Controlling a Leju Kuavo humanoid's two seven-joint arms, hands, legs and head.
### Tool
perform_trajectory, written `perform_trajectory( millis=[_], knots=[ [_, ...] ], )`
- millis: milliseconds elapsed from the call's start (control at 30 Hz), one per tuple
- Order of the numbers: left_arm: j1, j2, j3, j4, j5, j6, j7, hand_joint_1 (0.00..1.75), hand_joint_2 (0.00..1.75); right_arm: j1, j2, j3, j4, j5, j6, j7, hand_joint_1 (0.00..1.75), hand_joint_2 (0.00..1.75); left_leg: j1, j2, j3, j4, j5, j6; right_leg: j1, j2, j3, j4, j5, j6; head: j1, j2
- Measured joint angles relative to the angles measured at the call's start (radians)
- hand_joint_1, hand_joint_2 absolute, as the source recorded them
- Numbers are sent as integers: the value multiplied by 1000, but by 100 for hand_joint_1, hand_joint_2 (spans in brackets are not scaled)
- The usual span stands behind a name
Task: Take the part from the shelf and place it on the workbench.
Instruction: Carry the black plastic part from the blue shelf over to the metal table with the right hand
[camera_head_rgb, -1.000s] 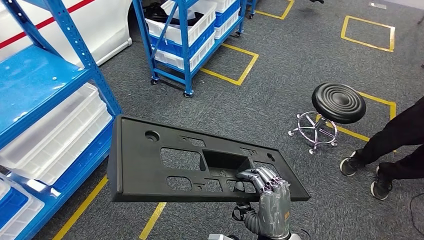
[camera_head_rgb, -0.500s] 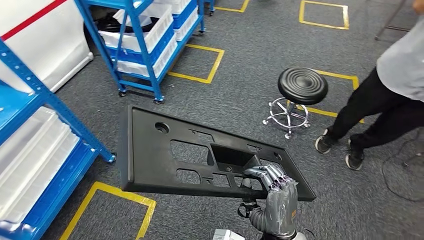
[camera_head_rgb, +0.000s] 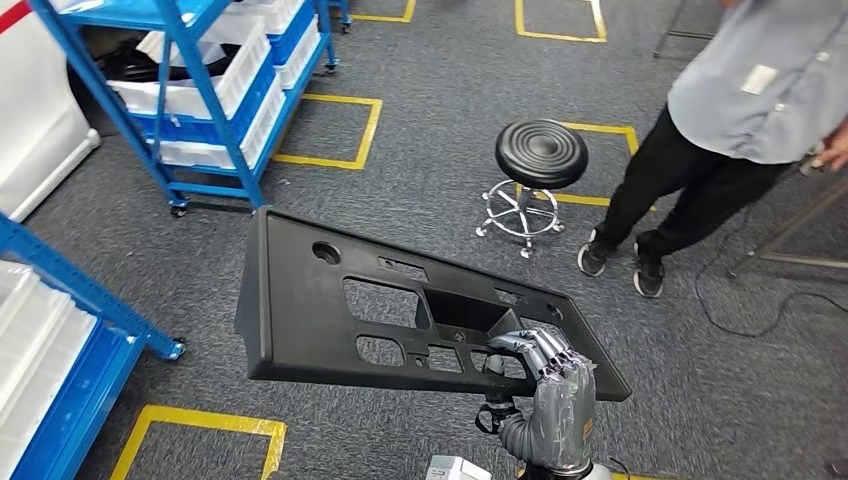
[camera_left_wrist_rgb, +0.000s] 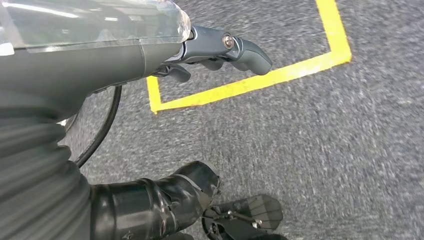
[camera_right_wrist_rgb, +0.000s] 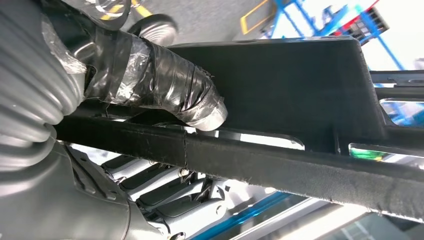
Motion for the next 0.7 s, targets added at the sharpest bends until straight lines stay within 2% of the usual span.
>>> perform_trajectory(
  millis=[33, 67, 100, 133, 167, 233, 267, 333, 367, 400, 433, 467, 500, 533, 567, 600, 633, 667, 700],
  knots=[
    [-1, 0, 0, 0, 0, 0, 0, 0, 175, 0, 0, 0, 1, -1, 0, 0, 175, 175, 0, 12, 3, 1, -3, -3, -1, -10, 32, -59, 33, 0, 0, 0],
    [-2, 0, 0, 0, 0, 0, 0, 0, 175, -1, 0, -1, 1, -2, 0, -1, 175, 175, -1, 23, 7, 1, -7, -6, 1, -30, 71, -131, 60, -2, 0, 0],
    [-3, 0, 0, 0, 0, 0, 0, 0, 175, -1, 0, -1, 1, -3, 0, -1, 175, 175, -3, 33, 10, 3, -11, -12, 5, -46, 103, -191, 79, -5, 0, 0],
    [-3, 0, 0, 0, 0, 0, 0, 0, 175, -2, 0, -1, 1, -4, 0, -2, 175, 175, -5, 42, 13, 4, -15, -17, 10, -58, 123, -230, 86, -10, -1, 0],
    [-4, 0, 0, 0, 0, 0, -1, 0, 175, -3, 0, -1, 1, -5, 0, -2, 175, 175, -7, 51, 15, 4, -18, -23, 15, -62, 130, -246, 83, -14, -1, 0],
    [-8, 0, 0, 0, 0, 0, -1, 0, 175, -1, 0, -2, 1, -7, 0, -2, 175, 175, -7, 65, 20, 3, -23, -34, 16, -42, 129, -250, 84, -25, -2, 0],
    [-10, 0, 0, 0, 0, 0, -1, 0, 175, -1, 0, -2, 1, -7, 0, -2, 175, 175, -5, 51, 20, 11, -32, -40, 14, -31, 131, -253, 86, -30, -2, 0],
    [-12, 0, 0, 0, 0, 0, -2, 0, 175, -2, 0, -3, 1, -7, 0, -2, 175, 175, 0, 1, -7, 76, -75, -48, 8, -13, 135, -259, 89, -41, -2, 0],
    [-11, 0, 1, 0, 0, 0, -2, 0, 175, -2, 1, -3, 2, -7, 0, -2, 175, 175, 0, -24, -35, 137, -107, -49, 9, -4, 136, -260, 89, -45, -2, 0],
    [-10, 0, 1, 0, 0, 0, -2, 0, 175, -3, 1, -3, 3, -7, 0, -2, 175, 175, 1, -35, -69, 204, -135, -50, 10, 6, 136, -259, 88, -48, -2, 0],
    [-8, 0, 1, 0, 0, 0, -2, 0, 175, -3, 2, -3, 5, -7, 0, -2, 175, 175, 0, -39, -99, 259, -151, -50, 12, 19, 136, -259, 88, -50, -2, 0],
    [-6, 1, 2, 0, 1, 0, -2, 0, 175, -3, 2, -3, 7, -7, 0, -2, 175, 175, 0, -40, -116, 285, -147, -50, 13, 33, 136, -258, 88, -50, -2, 0],
    [-5, 1, 2, 0, 1, 0, -2, 0, 175, -3, 2, -3, 9, -7, 0, -1, 175, 175, 1, -42, -116, 273, -123, -48, 13, 48, 137, -257, 87, -50, -2, 0],
    [-5, 1, 2, 0, 1, 0, -1, 0, 175, -3, 2, -3, 11, -7, 0, 0, 175, 175, 1, -47, -100, 225, -85, -45, 13, 63, 139, -255, 87, -50, -2, 0],
    [-5, 1, 2, 0, 1, 0, -1, 0, 175, -3, 2, -3, 11, -7, 0, 0, 175, 175, 1, -63, -75, 159, -45, -42, 12, 76, 139, -253, 85, -48, -2, 0],
    [-5, 1, 2, 0, 0, 0, 1, 0, 175, -3, 2, -3, 11, -7, 0, 1, 175, 175, 2, -86, -50, 96, -17, -38, 13, 88, 139, -250, 84, -45, -2, 0],
    [-6, 1, 3, 0, 0, 1, 2, 0, 175, -3, 2, -3, 11, -7, 0, 2, 175, 175, 2, -105, -32, 52, -3, -35, 12, 100, 136, -248, 84, -41, -2, 0],
    [-8, 1, 4, 0, -1, 1, 4, 0, 175, -3, 1, -3, 11, -7, 0, 2, 175, 175, 1, -119, -22, 28, -1, -32, 10, 110, 132, -246, 84, -35, -2, 0],
    [-9, 1, 5, 0, -2, 2, 5, 0, 175, -2, 1, -3, 11, -7, 0, 3, 175, 175, 0, -120, -18, 21, -4, -30, 8, 120, 129, -247, 86, -28, -2, 0]
  ],
)
